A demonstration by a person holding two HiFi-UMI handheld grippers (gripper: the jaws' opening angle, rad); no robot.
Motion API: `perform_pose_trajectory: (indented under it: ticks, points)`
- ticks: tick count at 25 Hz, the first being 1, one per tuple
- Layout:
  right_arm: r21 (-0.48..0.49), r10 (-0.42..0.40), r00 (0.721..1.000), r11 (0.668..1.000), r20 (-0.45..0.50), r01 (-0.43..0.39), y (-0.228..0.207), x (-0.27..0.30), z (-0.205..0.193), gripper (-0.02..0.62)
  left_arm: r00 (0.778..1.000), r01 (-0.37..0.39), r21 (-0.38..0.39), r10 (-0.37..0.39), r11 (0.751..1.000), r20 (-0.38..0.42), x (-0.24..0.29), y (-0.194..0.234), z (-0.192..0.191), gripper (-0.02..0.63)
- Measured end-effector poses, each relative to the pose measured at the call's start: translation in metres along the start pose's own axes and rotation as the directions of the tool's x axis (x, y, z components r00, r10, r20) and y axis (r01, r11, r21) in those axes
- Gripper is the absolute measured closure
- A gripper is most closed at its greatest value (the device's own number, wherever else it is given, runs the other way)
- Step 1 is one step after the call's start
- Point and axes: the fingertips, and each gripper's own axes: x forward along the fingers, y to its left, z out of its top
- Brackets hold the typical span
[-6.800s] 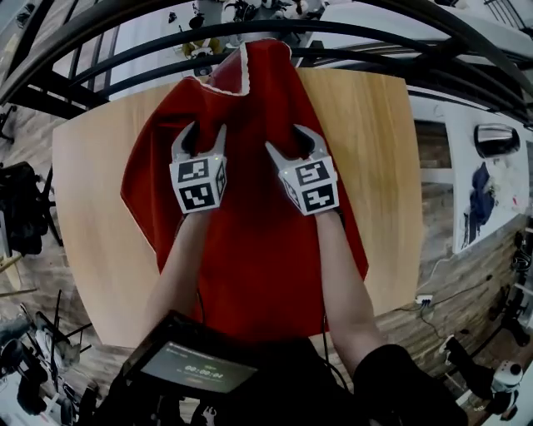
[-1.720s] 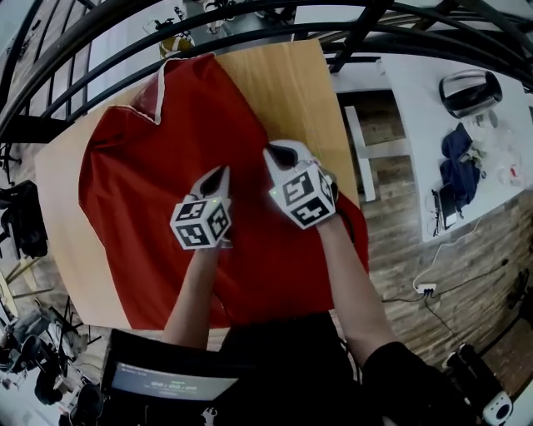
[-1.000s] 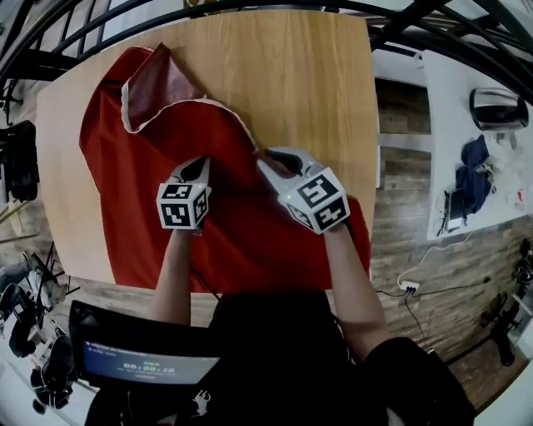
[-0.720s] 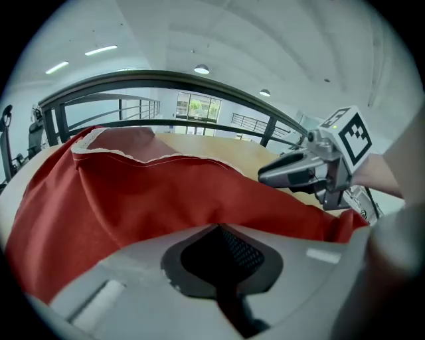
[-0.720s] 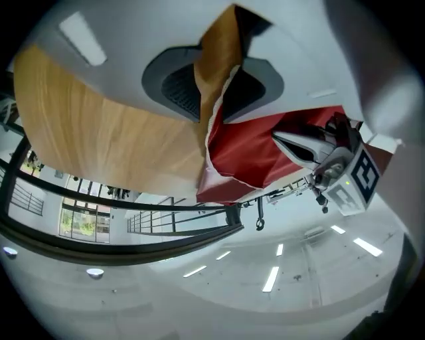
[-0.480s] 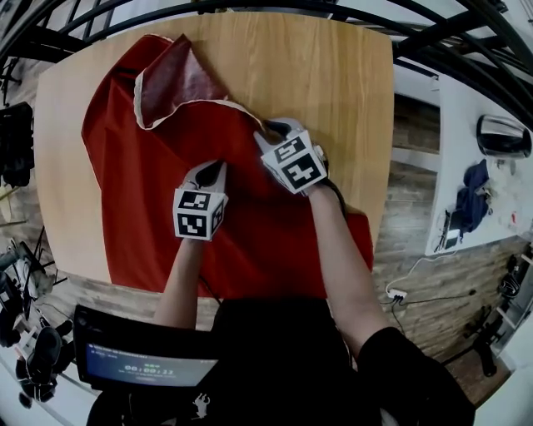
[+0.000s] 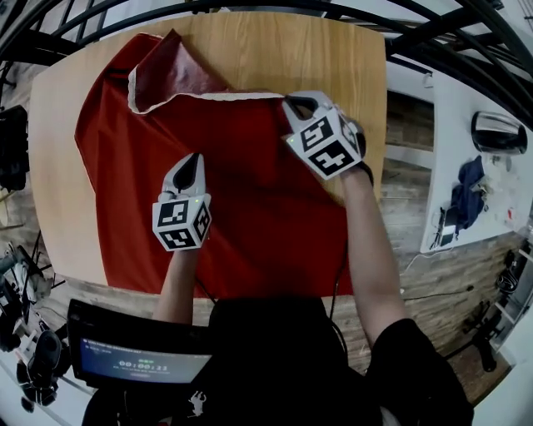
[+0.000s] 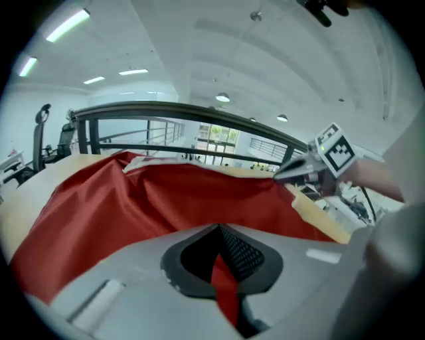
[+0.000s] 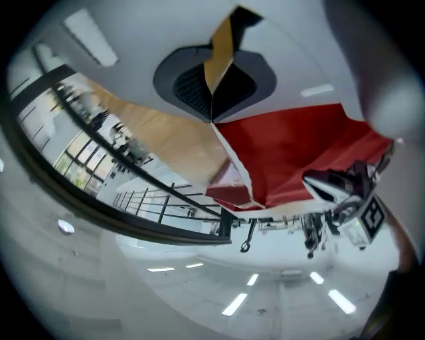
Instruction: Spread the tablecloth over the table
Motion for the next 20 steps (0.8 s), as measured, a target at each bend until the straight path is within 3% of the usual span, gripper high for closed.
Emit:
perform_pose_trajectory:
  ticks: [1,2,3,4,5,6,7,9,11,13,16,20]
  points:
    - [-0.094,-0.123,0.992,0.988,-0.035,0.120,-0.044,-0.014,0.002,0.581,0.999,0.027,0.011,-0.027,1.000,-0.035,0.006,-0.005,-0.003,0.602]
    - [-0.185,-0.293,0.955,0.942,-0.042,0.281,-0.094,-0.033,0.011,0.581,0.995,0.062,0.026,-0.060,0.998,-0.079,0.012,-0.012,-0.008,0.601]
    - [-0.246,-0.451,0.892,0.866,-0.011,0.435,-0.137,-0.055,0.026,0.579,0.989,0.095,0.044,-0.089,0.995,-0.117,0.017,-0.018,-0.012,0.602]
    - [-0.261,-0.544,0.838,0.804,0.040,0.535,-0.163,-0.076,0.043,0.536,0.984,0.120,0.065,-0.110,0.991,-0.141,0.020,-0.025,-0.015,0.602]
    - [-0.241,-0.565,0.820,0.787,0.086,0.568,-0.169,-0.091,0.057,0.449,0.981,0.136,0.086,-0.122,0.987,-0.152,0.023,-0.032,-0.016,0.602]
    - [-0.211,-0.533,0.838,0.811,0.115,0.545,-0.157,-0.098,0.063,0.395,0.979,0.147,0.105,-0.130,0.984,-0.157,0.026,-0.040,-0.016,0.601]
    - [-0.182,-0.470,0.874,0.855,0.124,0.485,-0.134,-0.098,0.060,0.393,0.977,0.157,0.121,-0.137,0.980,-0.161,0.029,-0.047,-0.017,0.602]
    - [-0.094,-0.316,0.943,0.941,0.106,0.326,-0.074,-0.083,0.031,0.451,0.974,0.175,0.151,-0.149,0.973,-0.169,0.038,-0.060,-0.017,0.601]
    - [0.057,-0.206,0.977,0.978,0.061,0.203,-0.027,-0.055,-0.014,0.522,0.973,0.187,0.183,-0.156,0.965,-0.168,0.048,-0.070,-0.015,0.601]
    - [0.182,-0.183,0.983,0.967,0.006,0.179,-0.011,-0.029,-0.055,0.534,0.973,0.197,0.211,-0.164,0.957,-0.161,0.058,-0.078,-0.010,0.601]
    - [0.296,-0.214,0.976,0.931,-0.028,0.213,-0.025,-0.014,-0.081,0.563,0.967,0.228,0.260,-0.189,0.938,-0.169,0.080,-0.094,-0.003,0.603]
    - [0.430,-0.319,0.947,0.850,-0.037,0.303,-0.075,-0.018,-0.090,0.566,0.962,0.245,0.321,-0.188,0.915,-0.197,0.100,-0.112,0.004,0.602]
